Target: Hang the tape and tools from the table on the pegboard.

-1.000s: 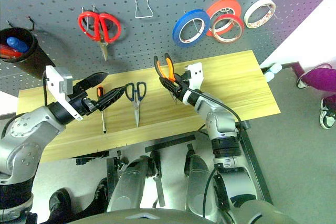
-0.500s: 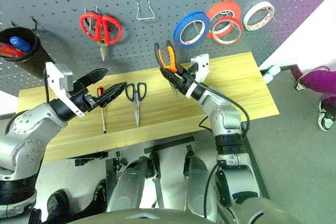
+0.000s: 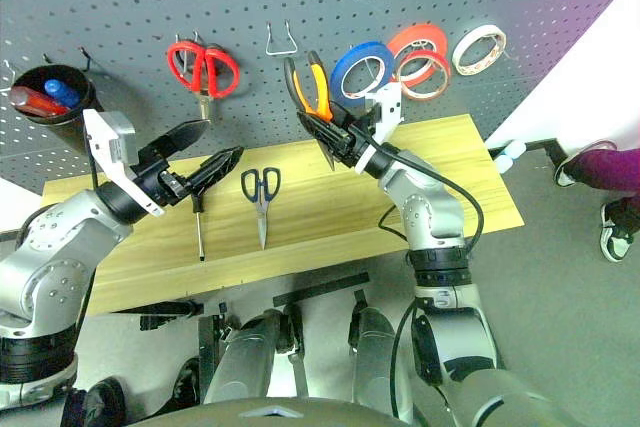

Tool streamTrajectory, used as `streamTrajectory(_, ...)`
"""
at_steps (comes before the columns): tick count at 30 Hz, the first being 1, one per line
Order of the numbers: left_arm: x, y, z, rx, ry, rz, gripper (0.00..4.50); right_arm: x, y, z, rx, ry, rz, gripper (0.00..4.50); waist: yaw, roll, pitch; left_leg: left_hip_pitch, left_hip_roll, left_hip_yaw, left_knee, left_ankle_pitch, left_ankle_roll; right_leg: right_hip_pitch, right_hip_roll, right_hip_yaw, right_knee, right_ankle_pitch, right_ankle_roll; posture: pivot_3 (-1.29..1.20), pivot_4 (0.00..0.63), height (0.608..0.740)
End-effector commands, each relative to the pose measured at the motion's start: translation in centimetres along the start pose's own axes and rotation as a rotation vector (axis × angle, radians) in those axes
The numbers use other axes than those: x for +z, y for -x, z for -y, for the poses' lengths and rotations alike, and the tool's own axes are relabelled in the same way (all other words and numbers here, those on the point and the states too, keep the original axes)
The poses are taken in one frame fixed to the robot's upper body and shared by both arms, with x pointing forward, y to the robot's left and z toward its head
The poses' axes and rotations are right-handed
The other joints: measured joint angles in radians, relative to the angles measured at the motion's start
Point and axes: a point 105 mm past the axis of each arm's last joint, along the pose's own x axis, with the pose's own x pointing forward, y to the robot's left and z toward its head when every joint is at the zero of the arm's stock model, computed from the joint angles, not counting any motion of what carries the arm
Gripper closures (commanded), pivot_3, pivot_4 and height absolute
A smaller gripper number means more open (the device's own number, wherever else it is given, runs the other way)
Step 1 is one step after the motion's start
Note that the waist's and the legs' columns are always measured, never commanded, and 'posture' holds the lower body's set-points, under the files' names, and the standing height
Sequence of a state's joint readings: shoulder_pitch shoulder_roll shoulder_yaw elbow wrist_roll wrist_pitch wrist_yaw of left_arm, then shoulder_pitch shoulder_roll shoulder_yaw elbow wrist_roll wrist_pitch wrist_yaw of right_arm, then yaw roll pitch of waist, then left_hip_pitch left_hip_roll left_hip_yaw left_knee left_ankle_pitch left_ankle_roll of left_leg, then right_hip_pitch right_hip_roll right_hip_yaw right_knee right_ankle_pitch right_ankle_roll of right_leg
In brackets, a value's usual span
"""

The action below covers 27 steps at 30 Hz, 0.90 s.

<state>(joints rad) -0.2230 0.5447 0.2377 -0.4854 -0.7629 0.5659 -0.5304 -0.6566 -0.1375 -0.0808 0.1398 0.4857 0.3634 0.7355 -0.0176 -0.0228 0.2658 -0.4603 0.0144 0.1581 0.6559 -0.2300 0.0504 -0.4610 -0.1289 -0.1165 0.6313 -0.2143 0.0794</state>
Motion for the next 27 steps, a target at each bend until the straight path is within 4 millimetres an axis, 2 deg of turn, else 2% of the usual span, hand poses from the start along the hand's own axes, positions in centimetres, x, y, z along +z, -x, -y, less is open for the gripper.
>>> streamTrajectory(1,1.0,-0.3,0.3,-0.017,-0.043,0.046,0.00,2.7,-1.1,-0.8,0.054,0.065,0.087,2.41,0.000,0.000,-0.013,0.000,0.000,0.000,0.000,0.000,0.000,0.000,0.000,0.000,0.000,0.000,0.000,0.01,0.109,0.723)
streamTrajectory(6,1.0,-0.6,0.3,-0.019,-0.054,0.060,0.00,4.2,-2.8,-0.4,0.059,0.099,0.136,2.41,-0.003,0.000,-0.044,0.000,0.000,0.000,0.004,0.000,0.000,0.002,0.001,0.000,0.000,0.001,0.000,0.01,0.082,0.723)
streamTrajectory(11,0.9,-0.8,0.2,-0.023,-0.057,0.067,0.00,4.8,-4.6,-0.3,0.070,0.112,0.172,2.41,-0.004,0.000,-0.072,0.001,0.002,0.000,0.005,0.000,0.000,0.003,0.002,0.000,0.001,0.001,0.000,0.01,0.069,0.723)
streamTrajectory(27,0.9,-0.7,0.5,-0.022,-0.067,0.062,0.00,6.1,-7.8,2.1,0.001,0.156,0.238,2.41,-0.003,0.002,-0.098,0.002,0.002,0.000,0.008,0.000,0.000,0.005,0.003,0.000,0.003,0.002,-0.001,0.06,0.072,0.723)
